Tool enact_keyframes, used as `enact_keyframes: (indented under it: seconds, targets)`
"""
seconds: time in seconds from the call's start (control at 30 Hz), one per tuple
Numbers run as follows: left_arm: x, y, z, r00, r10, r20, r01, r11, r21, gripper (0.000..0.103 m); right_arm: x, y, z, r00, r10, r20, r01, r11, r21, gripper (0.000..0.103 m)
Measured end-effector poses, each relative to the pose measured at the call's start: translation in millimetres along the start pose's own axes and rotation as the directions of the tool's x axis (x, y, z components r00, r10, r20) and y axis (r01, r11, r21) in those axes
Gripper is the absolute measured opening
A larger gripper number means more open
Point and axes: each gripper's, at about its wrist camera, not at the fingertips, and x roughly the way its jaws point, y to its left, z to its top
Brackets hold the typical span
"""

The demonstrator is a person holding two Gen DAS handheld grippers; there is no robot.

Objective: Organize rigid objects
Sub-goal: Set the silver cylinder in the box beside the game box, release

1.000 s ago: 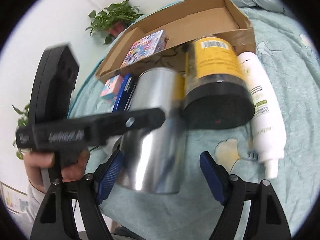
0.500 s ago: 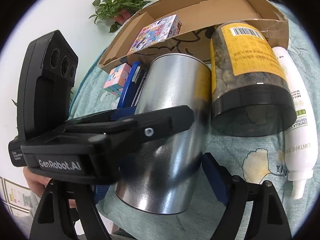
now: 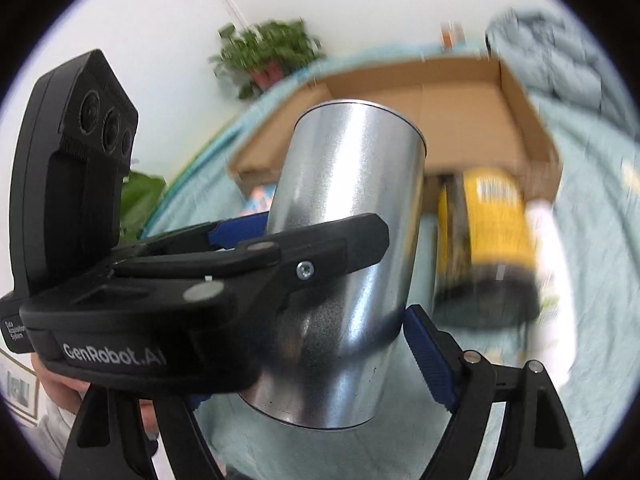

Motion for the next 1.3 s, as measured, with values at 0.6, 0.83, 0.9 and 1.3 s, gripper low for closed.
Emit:
enact_keyframes:
  seconds: [0.6,0.83,0.9,1.3]
  targets:
    - [-50,-16,146,0.989,-0.007,0.147,-0.011,0.992,0.123,0.078,-21,24,104,0.976,-0.061,0.211,0.091,0.987,-0.135,0.082]
    - [-37,-11,212,0.991,-0.009,0.131,-0.007,0.993,0.118,0.077,-12,23,147,0.977,-0.070,0.201,0.103,0.982,-0.160,0.082]
    - [-28,-7,232,0.994,-0.006,0.112,-0.007,0.993,0.115,0.077,-8,20,159,0.981,-0.065,0.183,0.093,0.984,-0.151,0.082]
    - [66,42,243,0.999,0.020,-0.034,-0.019,0.999,0.039,0.075,46,-15,180,1.000,-0.020,-0.005,0.020,0.997,-0.071,0.082]
